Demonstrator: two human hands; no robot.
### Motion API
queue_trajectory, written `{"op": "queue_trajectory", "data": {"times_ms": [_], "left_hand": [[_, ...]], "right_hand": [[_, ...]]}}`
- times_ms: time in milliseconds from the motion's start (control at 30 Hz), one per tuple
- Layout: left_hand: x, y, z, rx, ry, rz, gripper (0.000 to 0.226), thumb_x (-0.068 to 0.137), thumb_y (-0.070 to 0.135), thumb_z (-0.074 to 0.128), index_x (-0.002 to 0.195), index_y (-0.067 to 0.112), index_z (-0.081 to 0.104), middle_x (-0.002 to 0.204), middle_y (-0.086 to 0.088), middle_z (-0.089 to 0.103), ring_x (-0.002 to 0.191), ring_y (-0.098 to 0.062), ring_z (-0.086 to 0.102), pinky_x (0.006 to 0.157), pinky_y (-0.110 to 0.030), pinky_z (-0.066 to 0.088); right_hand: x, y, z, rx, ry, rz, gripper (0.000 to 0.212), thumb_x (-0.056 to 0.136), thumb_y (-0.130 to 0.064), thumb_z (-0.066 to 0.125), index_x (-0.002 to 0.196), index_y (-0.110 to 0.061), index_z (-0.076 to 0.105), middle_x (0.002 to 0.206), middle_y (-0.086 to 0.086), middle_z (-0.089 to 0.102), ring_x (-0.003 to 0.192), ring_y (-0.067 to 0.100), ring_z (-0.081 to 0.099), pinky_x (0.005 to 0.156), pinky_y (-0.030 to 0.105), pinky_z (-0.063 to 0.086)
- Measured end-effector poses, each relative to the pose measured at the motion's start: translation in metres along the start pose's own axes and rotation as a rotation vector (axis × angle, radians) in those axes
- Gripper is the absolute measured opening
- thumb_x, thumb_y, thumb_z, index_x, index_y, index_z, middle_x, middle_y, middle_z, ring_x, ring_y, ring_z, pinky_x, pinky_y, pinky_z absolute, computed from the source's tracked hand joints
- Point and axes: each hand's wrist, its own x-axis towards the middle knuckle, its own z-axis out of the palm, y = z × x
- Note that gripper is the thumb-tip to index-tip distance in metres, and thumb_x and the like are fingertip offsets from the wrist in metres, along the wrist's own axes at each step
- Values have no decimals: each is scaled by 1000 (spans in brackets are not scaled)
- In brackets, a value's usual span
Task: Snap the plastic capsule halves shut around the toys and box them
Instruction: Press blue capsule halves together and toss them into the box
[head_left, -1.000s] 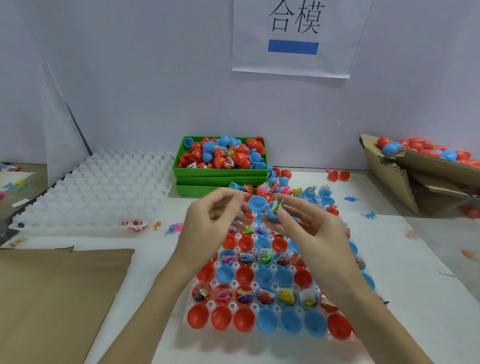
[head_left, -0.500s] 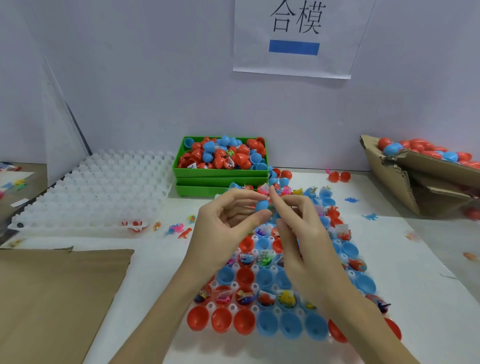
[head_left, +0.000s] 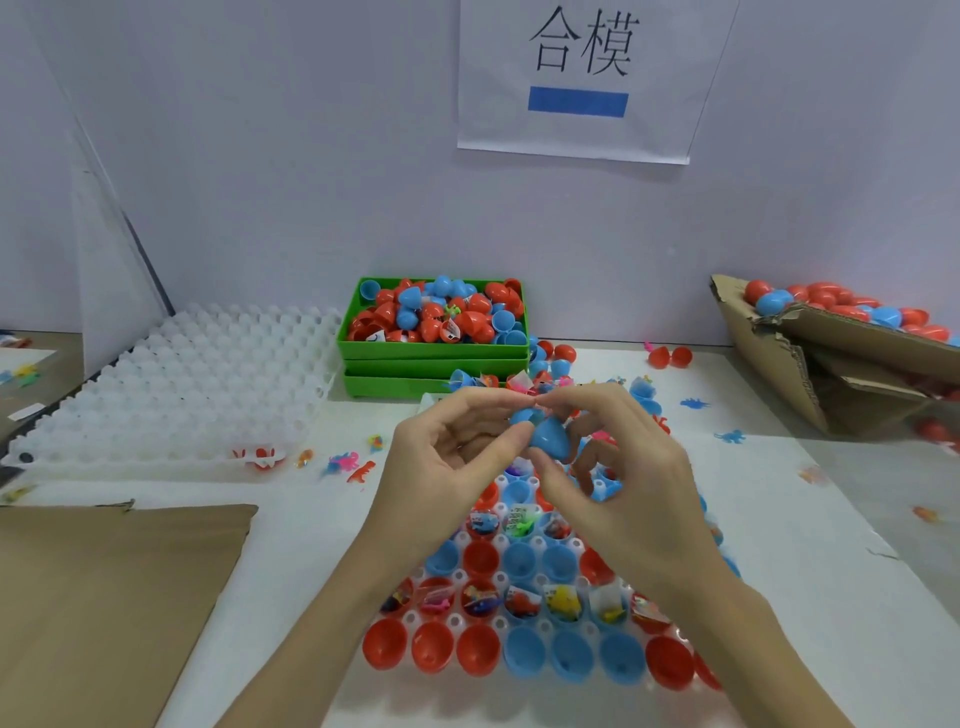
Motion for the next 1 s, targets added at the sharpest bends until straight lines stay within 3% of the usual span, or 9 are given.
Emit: {"op": "queue_trajectory", "data": {"times_ms": [100, 167, 333, 500, 700, 833, 1000], "left_hand": [[1, 3, -3, -44, -12, -31, 27, 91, 14, 72, 117, 8, 75, 109, -1, 80, 102, -15, 76, 86, -18, 57], [2, 3, -3, -37, 5, -26, 22, 93, 10, 72, 115, 9, 75, 108, -1, 80, 100, -16, 77, 86, -18, 58], [1, -2, 0, 99, 109, 15, 23, 91, -1, 76, 107, 14, 72, 98, 6, 79, 90, -11, 77, 79, -17, 59], [-1, -4, 4, 202, 121, 33, 23, 95, 2, 73, 111, 19, 76, 100, 8, 79, 89, -13, 78, 80, -24, 62], [-2, -1, 4, 262, 43, 81, 32, 97, -1, 68, 125, 15, 73, 112, 8, 77, 96, -12, 77, 84, -24, 62], [-2, 0, 4, 325, 87, 106, 28, 94, 3, 73, 118, 17, 76, 104, 10, 78, 88, -10, 77, 79, -21, 62], [-2, 1, -1, 351, 109, 137, 23, 93, 4, 76, 111, 17, 78, 101, 10, 78, 82, -7, 78, 75, -16, 60]], "right_hand": [[2, -1, -1, 295, -13, 215, 29, 90, -16, 79, 113, -29, 69, 109, -8, 70, 95, 23, 71, 69, 31, 63], [1, -1, 1, 380, -22, 273, 27, 91, -15, 79, 113, -28, 72, 109, -7, 73, 100, 22, 72, 73, 32, 64], [0, -3, 6, 336, -20, 278, 37, 91, -12, 78, 123, -28, 72, 110, -15, 75, 101, 13, 73, 77, 18, 59], [0, -2, 8, 343, -40, 282, 31, 93, -13, 75, 120, -29, 72, 107, -15, 75, 99, 12, 74, 76, 19, 59], [2, 1, -1, 562, -148, 465, 29, 96, -27, 71, 121, -41, 72, 111, -8, 77, 92, 6, 73, 81, 16, 56], [2, 1, 1, 607, -92, 486, 30, 90, -35, 70, 119, -37, 74, 112, -7, 78, 101, 11, 74, 84, 16, 56], [-1, -1, 6, 603, -51, 478, 29, 91, -29, 72, 119, -32, 74, 111, -8, 78, 103, 12, 74, 83, 15, 56]]}}
